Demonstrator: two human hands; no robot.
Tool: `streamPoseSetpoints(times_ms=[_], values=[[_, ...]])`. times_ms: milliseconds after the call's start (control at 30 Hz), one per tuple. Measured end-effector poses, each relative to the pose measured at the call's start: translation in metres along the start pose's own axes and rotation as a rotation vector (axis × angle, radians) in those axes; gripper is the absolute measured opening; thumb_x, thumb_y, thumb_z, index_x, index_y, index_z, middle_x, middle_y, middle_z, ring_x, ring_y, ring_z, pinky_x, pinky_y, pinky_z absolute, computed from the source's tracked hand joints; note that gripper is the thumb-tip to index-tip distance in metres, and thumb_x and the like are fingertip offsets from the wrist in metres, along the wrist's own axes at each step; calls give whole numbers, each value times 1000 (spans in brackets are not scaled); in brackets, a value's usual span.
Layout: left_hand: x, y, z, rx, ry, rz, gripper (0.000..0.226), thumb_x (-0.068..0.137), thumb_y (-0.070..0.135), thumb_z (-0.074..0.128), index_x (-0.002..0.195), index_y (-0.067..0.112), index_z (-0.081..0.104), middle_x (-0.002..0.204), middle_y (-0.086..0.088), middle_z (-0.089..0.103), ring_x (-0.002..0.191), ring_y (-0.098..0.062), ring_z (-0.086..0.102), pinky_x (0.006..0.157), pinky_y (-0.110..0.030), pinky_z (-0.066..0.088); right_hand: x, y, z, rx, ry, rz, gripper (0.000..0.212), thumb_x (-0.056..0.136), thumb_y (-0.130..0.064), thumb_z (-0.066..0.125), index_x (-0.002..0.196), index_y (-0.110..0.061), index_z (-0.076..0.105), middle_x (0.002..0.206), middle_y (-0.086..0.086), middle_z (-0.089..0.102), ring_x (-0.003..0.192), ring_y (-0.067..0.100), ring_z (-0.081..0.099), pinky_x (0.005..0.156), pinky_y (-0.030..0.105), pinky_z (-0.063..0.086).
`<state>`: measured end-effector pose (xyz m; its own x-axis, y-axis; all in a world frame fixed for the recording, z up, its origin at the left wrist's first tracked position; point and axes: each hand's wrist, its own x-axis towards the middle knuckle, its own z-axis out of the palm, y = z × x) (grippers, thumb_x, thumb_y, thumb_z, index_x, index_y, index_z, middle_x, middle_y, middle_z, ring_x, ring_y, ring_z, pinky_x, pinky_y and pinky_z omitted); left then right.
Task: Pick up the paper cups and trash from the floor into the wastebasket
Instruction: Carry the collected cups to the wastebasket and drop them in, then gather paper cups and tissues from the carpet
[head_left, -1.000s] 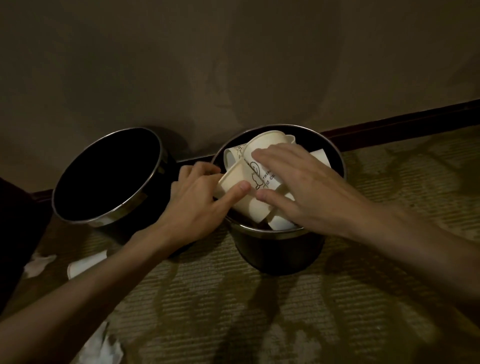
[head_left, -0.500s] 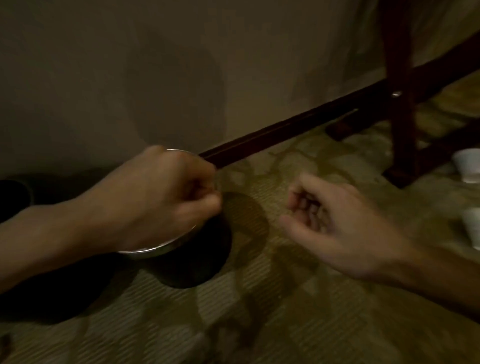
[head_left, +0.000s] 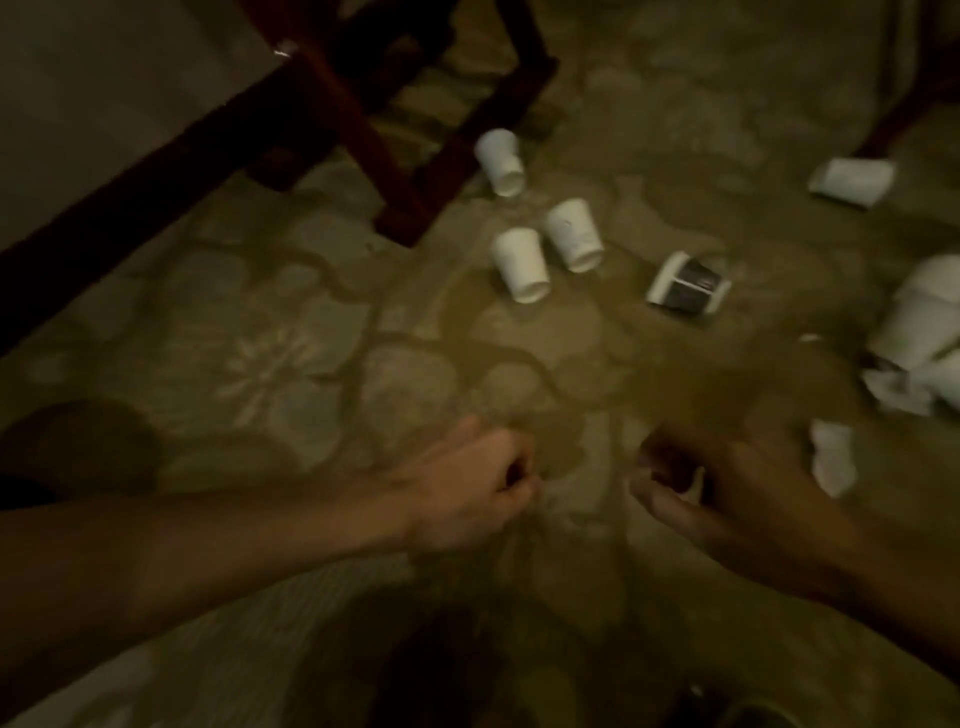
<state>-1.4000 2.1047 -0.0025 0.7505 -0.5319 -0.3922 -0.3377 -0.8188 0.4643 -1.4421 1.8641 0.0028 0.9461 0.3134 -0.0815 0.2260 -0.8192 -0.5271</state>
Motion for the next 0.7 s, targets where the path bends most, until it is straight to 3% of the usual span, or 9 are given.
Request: streamPoseSetpoints(times_ms=[67,133,233,367,500,600,700], values=[[41,16,30,-72,-28,15,22,96,44,53,86,26,58,72,10,58,71,-12,57,64,-29,46,-14,41,5,-12,10,104,20,86,-38,66,80,-39,46,70,-14,54,61,-11,52,51,18,30],[80,37,60,-168,-44,13,16,96,40,56,85,29,58,68,14,55,65,-1,52,55,-22,37,-28,84,9,-42,58,220,10,87,-41,63,89,-35,55,81,-18,55,63,-7,52,55,19,34],[130,67,100,-288,-83,2,8,97,33,58,91,27,59,72,14,57,62,2,51,51,-16,34,-47,141,14,-69,99,394,19,92,-30,64,108,-21,66,99,-4,63,86,10,58,72,24,39],[184,105,139,-306,-153,11,18,98,33,56,115,28,61,108,3,68,99,-19,63,85,-33,52,-55,194,12,-41,73,589,27,95,-26,61,122,-22,64,128,5,56,107,21,59,86,30,43],[220,140,160,-267,-202,70,32,98,32,54,130,32,54,126,2,62,112,-20,59,93,-39,51,-52,230,13,-33,-48,683,40,97,-28,57,137,-24,55,153,11,36,134,25,44,109,36,34],[242,161,171,-311,-180,58,40,99,33,53,138,32,47,131,1,60,115,-21,58,95,-41,51,-49,248,15,9,-70,687,43,96,-25,58,137,-16,55,154,11,36,136,28,43,110,38,35],[254,173,177,-444,-94,4,43,100,43,50,140,29,46,133,0,60,119,-22,56,96,-34,47,-49,254,14,20,26,598,36,94,-28,62,121,-4,65,133,16,58,120,29,55,95,26,39]])
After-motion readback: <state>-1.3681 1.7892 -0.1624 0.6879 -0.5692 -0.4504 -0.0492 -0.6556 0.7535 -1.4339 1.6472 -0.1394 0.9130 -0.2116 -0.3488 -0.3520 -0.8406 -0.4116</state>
